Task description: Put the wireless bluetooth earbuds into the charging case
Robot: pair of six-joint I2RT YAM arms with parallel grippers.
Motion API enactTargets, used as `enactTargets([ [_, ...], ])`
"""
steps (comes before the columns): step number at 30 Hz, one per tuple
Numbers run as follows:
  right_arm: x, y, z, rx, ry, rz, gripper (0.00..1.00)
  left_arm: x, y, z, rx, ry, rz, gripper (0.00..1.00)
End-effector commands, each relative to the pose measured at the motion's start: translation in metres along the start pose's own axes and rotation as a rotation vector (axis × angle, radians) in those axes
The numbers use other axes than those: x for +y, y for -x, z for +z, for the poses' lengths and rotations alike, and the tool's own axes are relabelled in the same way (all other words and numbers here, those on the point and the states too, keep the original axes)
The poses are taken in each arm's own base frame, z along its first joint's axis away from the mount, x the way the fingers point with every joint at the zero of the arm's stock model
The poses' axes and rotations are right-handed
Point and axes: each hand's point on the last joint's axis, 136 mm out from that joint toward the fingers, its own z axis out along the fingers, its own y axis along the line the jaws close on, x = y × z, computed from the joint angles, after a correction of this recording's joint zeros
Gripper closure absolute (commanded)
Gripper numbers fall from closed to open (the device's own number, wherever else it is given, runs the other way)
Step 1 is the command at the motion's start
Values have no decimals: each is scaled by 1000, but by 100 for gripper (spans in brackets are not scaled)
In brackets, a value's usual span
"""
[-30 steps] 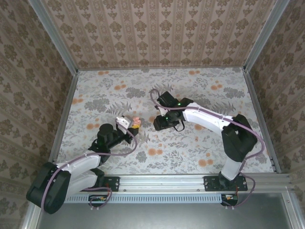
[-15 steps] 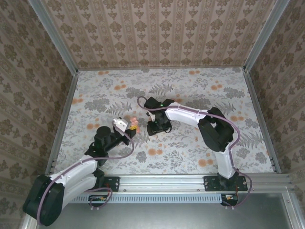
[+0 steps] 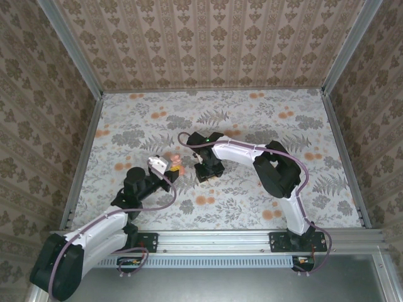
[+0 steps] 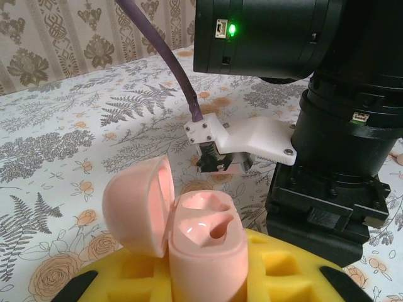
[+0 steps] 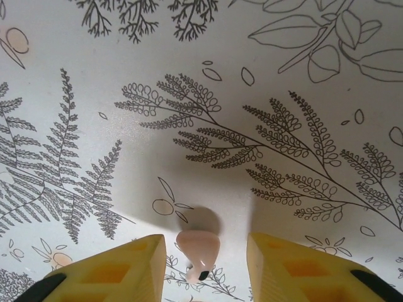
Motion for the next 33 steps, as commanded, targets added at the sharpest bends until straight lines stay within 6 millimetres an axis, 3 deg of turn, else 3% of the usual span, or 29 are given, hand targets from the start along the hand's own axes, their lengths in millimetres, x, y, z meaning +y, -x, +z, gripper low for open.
enactTargets([
  [1, -4, -2, 6, 25, -38, 10, 65, 2, -2, -3, 1, 10, 18, 82],
  [7, -2, -3, 14, 34, -31, 15, 66, 2, -2, -5, -5, 12, 18, 82],
  [18, -2, 1, 11, -33, -12, 30, 79, 3, -7, -7, 3, 19, 15, 82],
  [33, -12, 16, -40, -371, 69, 81, 82, -2, -3, 11, 5, -47, -54, 83],
])
